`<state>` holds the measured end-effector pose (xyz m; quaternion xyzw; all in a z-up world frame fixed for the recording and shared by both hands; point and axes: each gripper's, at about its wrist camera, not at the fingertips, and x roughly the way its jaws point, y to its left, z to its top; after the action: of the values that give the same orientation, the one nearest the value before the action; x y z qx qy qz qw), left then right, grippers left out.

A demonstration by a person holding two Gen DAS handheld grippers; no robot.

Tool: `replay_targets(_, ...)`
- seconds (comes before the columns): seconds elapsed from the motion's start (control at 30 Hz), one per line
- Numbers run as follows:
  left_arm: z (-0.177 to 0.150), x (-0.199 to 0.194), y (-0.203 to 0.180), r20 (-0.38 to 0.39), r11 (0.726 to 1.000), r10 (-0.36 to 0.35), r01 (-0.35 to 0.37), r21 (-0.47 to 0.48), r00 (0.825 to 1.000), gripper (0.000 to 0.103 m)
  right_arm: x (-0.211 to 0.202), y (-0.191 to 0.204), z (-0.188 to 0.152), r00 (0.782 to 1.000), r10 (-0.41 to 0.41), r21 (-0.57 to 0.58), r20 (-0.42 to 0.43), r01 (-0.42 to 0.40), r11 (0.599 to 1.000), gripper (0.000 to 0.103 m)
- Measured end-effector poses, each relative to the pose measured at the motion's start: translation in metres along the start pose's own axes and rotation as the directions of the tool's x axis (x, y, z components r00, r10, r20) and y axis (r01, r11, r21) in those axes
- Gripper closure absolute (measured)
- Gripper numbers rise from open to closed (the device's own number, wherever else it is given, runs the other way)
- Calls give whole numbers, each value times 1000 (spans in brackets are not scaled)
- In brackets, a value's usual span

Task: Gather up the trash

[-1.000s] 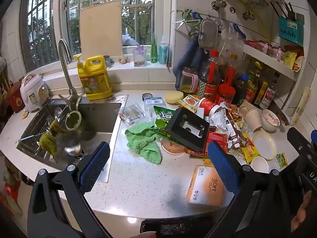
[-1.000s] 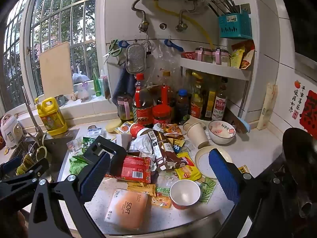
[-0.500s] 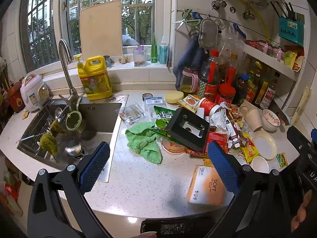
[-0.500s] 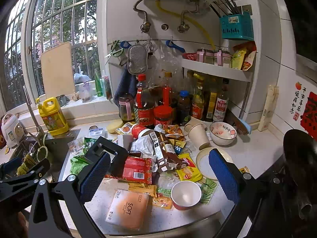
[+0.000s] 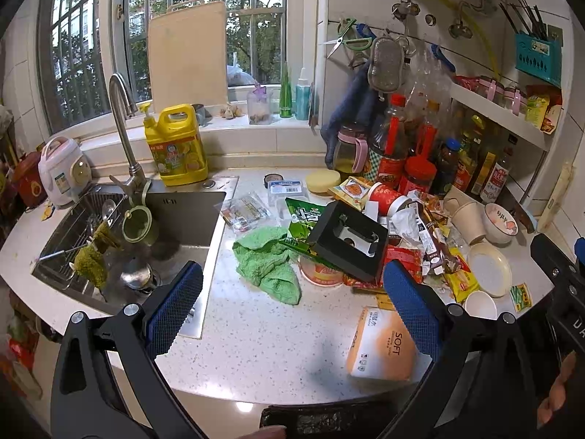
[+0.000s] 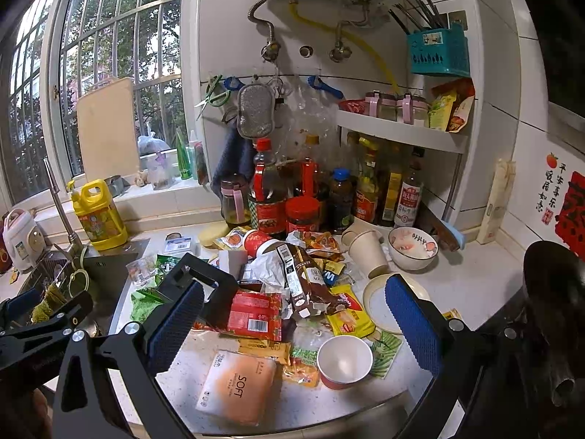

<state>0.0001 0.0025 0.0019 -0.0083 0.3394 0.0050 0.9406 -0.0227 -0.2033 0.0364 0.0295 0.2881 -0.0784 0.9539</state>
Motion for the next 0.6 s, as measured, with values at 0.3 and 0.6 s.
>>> replay_targets(0.3, 2, 0, 1, -2, 1000, -2, 2, -4, 1000, 7, 0, 2, 2, 1000, 4, -4, 4, -4, 1000, 5)
replay_targets(0.6, 2, 3, 0, -2, 1000, -5, 5, -6, 1000, 7, 0, 3, 2, 1000, 5, -3, 5, -5, 1000, 5)
